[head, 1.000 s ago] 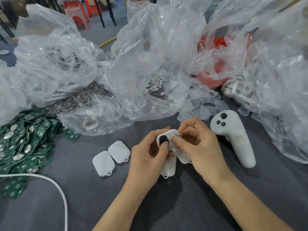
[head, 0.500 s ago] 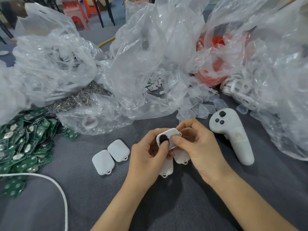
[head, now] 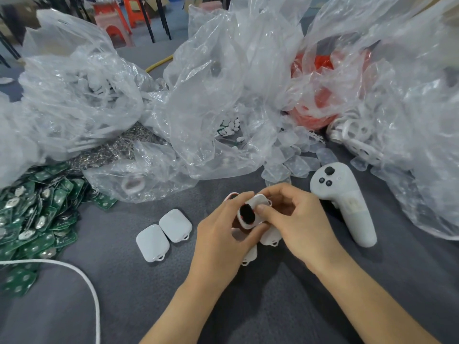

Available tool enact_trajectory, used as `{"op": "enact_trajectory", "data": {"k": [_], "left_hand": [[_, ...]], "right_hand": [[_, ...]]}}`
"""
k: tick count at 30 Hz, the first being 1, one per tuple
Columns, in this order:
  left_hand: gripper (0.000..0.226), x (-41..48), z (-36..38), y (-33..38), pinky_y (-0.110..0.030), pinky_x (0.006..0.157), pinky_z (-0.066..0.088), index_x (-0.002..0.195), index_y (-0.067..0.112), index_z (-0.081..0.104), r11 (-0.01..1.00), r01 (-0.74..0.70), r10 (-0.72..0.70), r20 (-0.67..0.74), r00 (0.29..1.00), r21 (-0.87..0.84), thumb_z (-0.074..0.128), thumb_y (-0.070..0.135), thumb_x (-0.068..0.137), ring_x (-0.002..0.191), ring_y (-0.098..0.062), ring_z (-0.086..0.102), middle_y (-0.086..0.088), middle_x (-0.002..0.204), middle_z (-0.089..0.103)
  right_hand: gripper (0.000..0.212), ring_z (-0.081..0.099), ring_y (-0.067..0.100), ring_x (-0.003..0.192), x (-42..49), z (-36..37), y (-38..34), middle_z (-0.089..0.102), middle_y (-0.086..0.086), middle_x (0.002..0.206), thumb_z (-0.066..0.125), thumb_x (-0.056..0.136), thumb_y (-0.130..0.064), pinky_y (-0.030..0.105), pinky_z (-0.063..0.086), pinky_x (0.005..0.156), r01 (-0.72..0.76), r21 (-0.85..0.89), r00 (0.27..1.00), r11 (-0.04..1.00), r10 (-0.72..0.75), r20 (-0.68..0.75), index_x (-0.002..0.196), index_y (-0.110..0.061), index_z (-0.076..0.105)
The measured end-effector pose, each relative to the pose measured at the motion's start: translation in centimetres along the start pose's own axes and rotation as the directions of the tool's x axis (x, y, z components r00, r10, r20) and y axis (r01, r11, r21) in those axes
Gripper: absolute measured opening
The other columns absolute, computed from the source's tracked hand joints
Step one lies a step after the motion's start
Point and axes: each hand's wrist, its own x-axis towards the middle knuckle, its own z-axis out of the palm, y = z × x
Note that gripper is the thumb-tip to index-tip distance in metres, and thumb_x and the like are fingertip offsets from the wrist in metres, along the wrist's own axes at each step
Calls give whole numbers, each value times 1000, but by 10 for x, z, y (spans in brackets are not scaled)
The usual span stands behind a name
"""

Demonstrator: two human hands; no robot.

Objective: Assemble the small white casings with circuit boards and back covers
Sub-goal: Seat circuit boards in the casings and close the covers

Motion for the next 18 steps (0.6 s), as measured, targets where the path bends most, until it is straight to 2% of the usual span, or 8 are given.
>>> {"op": "enact_trajectory", "data": {"k": [3, 6, 9, 12, 14, 16, 18], "left_hand": [[51, 1, 1, -2, -2, 80, 41, 118, 16, 64, 997, -51, 51, 3, 999, 59, 83, 20, 71, 96, 6, 58, 13, 105, 62], [50, 1, 2, -3, -5, 80, 43, 118, 8, 65, 989, -87, 86, 17, 996, 118, 82, 20, 72, 92, -1, 58, 3, 104, 65], [48, 0, 2, -1, -10, 75, 46, 114, 8, 67, 979, -108, 110, -3, 994, 171, 80, 31, 74, 83, -3, 59, 1, 99, 66], [47, 1, 2, 1, -27, 72, 48, 109, 10, 69, 949, -144, 156, -21, 988, 279, 69, 44, 77, 79, -11, 60, 2, 92, 68], [45, 1, 1, 2, -32, 72, 44, 107, 12, 70, 933, -160, 173, -13, 985, 324, 63, 45, 77, 77, -15, 60, 4, 89, 68], [43, 1, 0, 3, -33, 73, 42, 106, 13, 70, 937, -148, 161, -13, 987, 317, 64, 44, 77, 76, -16, 59, 6, 87, 68], [42, -1, 0, 4, -33, 74, 42, 106, 14, 70, 946, -132, 142, -13, 990, 296, 64, 44, 77, 78, -15, 57, 8, 88, 67]], "right_hand": [[17, 66, 1, 77, 1, -2, 0, 71, -11, 81, 71, 82, -13, 18, 54, 69, 5, -60, 1000, 998, -5, 4, 88, -28, 68], [14, 64, 5, 77, 2, -2, 0, 69, -8, 82, 72, 81, -16, 21, 54, 71, 19, -156, 1000, 988, -19, -1, 88, -27, 67], [18, 62, 3, 71, 2, -3, -1, 67, -9, 79, 72, 80, -14, 16, 51, 65, 33, -159, 999, 987, -33, -1, 87, -29, 67], [22, 58, 1, 61, 3, -4, -2, 65, -7, 75, 70, 80, -10, 13, 47, 56, 47, -149, 999, 988, -43, 25, 87, -30, 65], [21, 59, 1, 64, 3, -6, -2, 65, -7, 76, 69, 80, -11, 14, 48, 56, 63, -175, 997, 983, -55, 50, 87, -31, 65], [18, 61, 1, 68, 3, -8, -2, 66, -8, 77, 71, 80, -16, 14, 49, 58, 80, -187, 995, 979, -66, 79, 86, -32, 66], [14, 62, 0, 72, 3, -13, -7, 66, -10, 81, 75, 77, -32, 14, 49, 61, 68, -191, 990, 979, -42, 138, 87, -33, 66]]}}
